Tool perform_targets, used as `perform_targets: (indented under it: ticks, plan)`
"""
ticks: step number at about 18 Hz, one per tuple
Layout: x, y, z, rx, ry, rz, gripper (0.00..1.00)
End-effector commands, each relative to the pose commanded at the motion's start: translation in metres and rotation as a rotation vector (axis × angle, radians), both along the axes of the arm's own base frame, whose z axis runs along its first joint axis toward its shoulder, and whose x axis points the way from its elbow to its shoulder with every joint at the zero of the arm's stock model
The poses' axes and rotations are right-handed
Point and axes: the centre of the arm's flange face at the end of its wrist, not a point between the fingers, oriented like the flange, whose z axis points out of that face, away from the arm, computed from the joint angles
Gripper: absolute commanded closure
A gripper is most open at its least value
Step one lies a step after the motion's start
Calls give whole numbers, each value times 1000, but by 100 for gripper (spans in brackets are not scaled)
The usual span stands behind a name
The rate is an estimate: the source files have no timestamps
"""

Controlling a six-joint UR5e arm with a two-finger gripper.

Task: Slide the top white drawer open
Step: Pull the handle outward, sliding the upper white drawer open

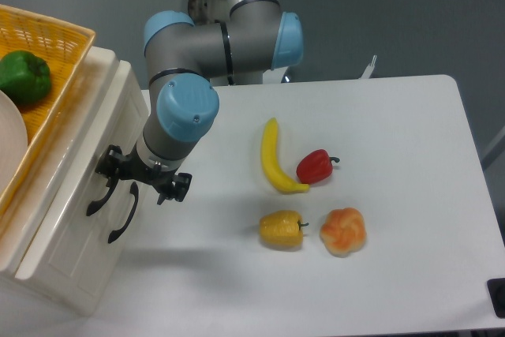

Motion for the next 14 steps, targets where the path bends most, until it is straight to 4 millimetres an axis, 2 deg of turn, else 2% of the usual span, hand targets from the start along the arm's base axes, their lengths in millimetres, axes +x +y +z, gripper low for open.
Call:
perform_targets:
  ticks: [14]
  plan:
    - [-10,1,0,1,14,10,0]
